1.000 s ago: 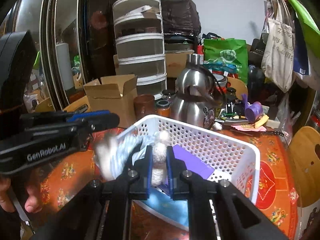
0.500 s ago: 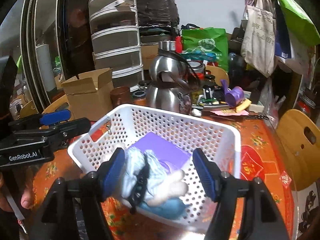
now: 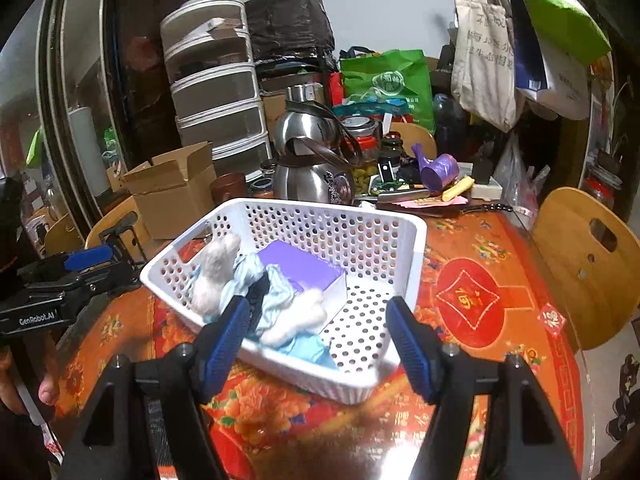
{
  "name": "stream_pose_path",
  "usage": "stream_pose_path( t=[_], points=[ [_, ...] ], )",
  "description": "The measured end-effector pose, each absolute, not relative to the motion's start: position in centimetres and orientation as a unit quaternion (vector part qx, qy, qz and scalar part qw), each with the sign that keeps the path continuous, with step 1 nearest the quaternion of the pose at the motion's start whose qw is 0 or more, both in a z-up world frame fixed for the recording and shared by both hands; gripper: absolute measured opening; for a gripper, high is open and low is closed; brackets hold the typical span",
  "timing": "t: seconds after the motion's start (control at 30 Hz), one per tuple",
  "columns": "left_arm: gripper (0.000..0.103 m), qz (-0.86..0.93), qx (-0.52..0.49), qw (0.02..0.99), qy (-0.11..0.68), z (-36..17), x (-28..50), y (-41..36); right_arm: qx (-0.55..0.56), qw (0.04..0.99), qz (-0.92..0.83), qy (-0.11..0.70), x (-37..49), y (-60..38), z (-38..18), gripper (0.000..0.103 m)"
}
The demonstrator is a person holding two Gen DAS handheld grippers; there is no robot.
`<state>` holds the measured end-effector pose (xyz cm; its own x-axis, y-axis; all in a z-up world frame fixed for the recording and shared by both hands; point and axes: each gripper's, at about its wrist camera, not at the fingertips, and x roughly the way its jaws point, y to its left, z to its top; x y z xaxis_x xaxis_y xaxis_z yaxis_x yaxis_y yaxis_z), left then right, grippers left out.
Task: Organize soft objects
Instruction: 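Move both tools back to the black knit glove on the table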
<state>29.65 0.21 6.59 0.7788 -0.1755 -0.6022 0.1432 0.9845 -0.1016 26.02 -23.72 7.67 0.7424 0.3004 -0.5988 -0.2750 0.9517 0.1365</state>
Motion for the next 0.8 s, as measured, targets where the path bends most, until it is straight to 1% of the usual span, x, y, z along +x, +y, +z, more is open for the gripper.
stream_pose_path(
  t=[0.23,0.33,0.47,0.63,0.7,0.8],
  points=[
    [0.076,-0.09,-0.026,0.938,0.333,5.1,24.6,0.4,0.021,0.932,0.163,0.324,21.5,-23.3,6.1,0.071],
    [0.077,-0.091,-0.029,0.938,0.333,3.8,22.1,0.6,0.033,0.925,0.17,0.338,19.4,-22.5,4.2,0.071],
    [0.077,-0.081,-0.054,0.932,0.349,1.1,19.7,2.0,0.046,0.907,0.194,0.372,17.2,-20.4,1.0,0.071],
    [0.077,-0.062,-0.08,0.92,0.378,-2.7,18.5,4.4,0.035,0.904,0.222,0.364,14.9,-18.1,-0.5,0.071],
    [0.077,-0.055,-0.089,0.916,0.388,-3.9,18.1,5.3,0.033,0.902,0.234,0.362,14.4,-17.3,-0.7,0.068],
    [0.077,-0.048,-0.097,0.91,0.399,-5.2,18.0,6.4,0.028,0.894,0.256,0.366,14.0,-16.0,-1.3,0.059]
  ],
)
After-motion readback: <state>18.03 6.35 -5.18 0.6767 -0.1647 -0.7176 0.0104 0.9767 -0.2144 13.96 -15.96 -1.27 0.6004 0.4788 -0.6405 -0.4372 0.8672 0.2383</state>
